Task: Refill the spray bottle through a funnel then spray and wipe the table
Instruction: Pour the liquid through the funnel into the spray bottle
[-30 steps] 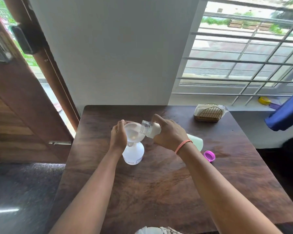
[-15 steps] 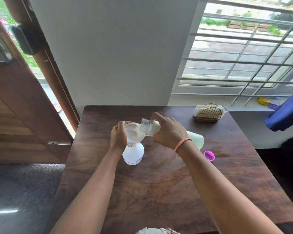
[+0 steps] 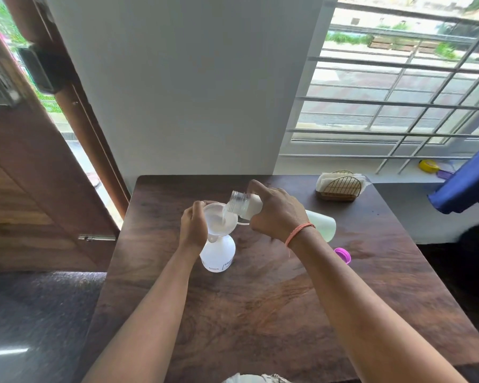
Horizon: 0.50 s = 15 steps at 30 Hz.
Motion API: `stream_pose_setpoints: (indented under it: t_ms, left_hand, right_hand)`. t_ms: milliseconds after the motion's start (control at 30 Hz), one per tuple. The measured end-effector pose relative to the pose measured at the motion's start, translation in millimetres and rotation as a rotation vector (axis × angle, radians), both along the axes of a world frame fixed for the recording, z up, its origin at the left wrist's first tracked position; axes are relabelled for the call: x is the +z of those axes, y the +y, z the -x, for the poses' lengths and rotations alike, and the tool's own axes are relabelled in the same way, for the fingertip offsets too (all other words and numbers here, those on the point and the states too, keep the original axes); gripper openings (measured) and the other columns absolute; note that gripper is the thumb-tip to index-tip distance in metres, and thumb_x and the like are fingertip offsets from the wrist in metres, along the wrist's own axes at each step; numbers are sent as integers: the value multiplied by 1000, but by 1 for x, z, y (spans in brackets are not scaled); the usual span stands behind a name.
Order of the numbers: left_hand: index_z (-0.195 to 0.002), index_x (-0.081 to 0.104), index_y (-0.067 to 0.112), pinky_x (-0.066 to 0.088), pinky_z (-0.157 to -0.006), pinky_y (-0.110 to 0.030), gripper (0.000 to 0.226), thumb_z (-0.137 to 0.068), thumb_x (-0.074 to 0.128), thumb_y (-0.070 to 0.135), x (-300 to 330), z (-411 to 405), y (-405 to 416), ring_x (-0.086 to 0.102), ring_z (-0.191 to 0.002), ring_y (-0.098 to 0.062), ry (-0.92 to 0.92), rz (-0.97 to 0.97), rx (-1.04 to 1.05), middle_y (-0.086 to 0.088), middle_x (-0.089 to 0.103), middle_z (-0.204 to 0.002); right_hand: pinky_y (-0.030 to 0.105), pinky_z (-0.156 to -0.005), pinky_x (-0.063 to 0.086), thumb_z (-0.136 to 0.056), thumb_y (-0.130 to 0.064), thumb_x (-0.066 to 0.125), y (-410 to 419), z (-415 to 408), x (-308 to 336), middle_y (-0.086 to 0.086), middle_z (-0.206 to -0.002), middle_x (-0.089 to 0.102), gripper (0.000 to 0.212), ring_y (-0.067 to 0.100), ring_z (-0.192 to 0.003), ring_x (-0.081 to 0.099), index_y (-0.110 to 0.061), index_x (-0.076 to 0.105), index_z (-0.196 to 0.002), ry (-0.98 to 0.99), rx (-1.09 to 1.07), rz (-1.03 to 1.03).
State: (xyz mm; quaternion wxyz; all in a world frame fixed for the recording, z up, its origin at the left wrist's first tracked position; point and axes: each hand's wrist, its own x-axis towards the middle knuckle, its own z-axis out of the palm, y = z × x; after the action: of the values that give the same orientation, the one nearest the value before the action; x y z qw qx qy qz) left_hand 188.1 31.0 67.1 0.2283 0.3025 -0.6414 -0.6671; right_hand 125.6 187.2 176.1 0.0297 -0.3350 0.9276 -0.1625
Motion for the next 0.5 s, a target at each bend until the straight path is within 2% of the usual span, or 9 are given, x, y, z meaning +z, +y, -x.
stream_pose_setpoints:
  t_ms: [300, 500]
  left_hand:
    - [-68, 75, 32, 52, -76, -40, 45, -78, 31, 34, 4, -1, 0, 65, -82, -21, -19, 13, 2, 6, 73, -77]
    - [-70, 75, 29, 52, -74, -38, 44, -79, 32, 33, 3, -1, 0, 66, -83, -21, -3, 2, 1, 5, 74, -78]
  right_hand:
    - [29, -65, 32, -67, -18, 60, -2, 1, 3, -5, -81, 52, 41, 24, -81, 42, -27, 48, -105, 7, 0, -16]
    - [29, -65, 32, -67, -18, 60, -2, 1, 4, -1, -90, 61, 40, 28, -89, 50, -27, 47, -103, 3, 9, -10]
